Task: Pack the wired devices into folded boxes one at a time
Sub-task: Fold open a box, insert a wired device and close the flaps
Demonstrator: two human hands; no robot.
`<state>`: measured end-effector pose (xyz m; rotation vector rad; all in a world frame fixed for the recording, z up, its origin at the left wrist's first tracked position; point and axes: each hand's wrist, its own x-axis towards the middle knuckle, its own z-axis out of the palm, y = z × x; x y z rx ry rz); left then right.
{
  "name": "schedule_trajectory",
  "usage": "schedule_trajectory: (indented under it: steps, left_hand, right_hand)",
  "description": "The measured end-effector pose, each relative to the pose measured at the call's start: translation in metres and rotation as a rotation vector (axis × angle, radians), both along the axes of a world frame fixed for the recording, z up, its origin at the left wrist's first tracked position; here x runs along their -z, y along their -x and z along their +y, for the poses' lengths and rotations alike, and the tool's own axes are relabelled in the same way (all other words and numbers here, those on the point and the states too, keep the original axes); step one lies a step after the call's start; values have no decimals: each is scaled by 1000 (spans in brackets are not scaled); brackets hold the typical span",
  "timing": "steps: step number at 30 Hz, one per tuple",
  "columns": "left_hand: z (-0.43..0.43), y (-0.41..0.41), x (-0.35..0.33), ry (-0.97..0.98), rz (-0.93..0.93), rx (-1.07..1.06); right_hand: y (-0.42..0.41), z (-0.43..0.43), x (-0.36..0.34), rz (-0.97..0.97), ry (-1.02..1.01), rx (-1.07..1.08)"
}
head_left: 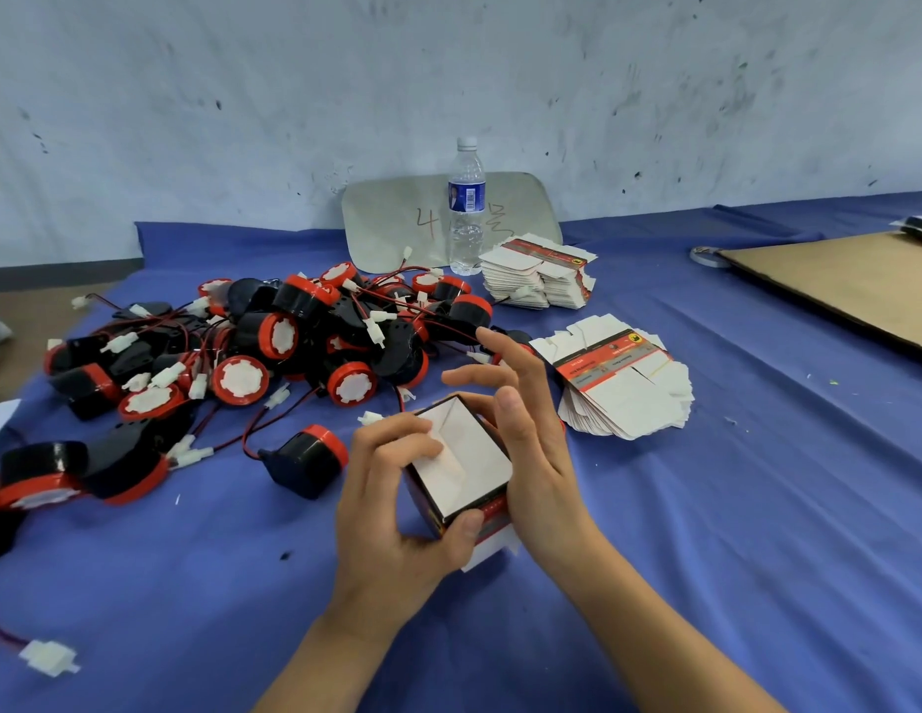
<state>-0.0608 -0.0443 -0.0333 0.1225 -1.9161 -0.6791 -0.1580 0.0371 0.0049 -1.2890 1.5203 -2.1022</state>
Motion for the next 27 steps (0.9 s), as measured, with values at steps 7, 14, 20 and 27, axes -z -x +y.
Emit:
schedule_trajectory:
  steps: [7,14,20,27]
  left_hand:
    - [3,-1,-5,-485,145,129]
    - [-1,0,-2,-555,-139,175]
    - [-14,-3,-3,-622,-331,93]
    - [-31,-11,-8,-549,-356,-72]
  right_hand:
    - [11,0,2,36,-303,-217]
    - [25,1,1,-848,-499,-369]
    - [30,3,5,-919,-667,-422]
    - [34,0,8,-876,-681,-499]
